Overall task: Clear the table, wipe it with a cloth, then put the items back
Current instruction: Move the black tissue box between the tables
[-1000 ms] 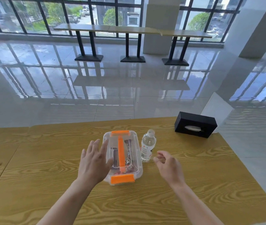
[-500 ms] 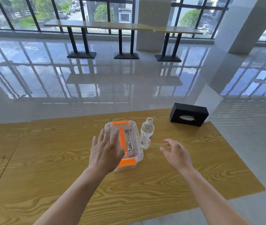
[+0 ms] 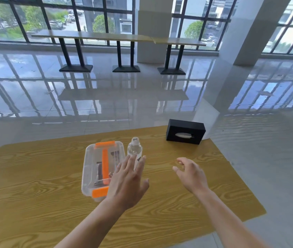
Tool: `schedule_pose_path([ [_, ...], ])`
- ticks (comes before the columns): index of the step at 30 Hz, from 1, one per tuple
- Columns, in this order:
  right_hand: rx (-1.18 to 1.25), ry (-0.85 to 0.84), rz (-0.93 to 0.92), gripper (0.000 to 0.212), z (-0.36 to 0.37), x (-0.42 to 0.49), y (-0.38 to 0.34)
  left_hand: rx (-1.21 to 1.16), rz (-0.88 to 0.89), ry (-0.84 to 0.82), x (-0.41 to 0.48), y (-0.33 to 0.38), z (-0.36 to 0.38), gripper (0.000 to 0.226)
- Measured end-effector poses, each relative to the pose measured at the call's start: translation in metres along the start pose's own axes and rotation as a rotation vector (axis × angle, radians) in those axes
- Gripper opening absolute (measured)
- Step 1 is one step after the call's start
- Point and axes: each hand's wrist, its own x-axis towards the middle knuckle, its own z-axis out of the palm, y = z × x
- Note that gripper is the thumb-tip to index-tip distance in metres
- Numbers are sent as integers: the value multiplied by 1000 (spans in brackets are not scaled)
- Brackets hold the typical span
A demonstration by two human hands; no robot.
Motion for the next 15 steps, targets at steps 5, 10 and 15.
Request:
schedule_pose_path([
  [5,7,-40,-47,46,-24,50,52,48,-43,0,45,52,32,75],
  [10,20,-95,-107,47,-44,97,98,73,-103,-4,90,96,56,74],
  [15,21,-101,-139,46,-60,136,126,34,-159,-25,133,116,70,74],
])
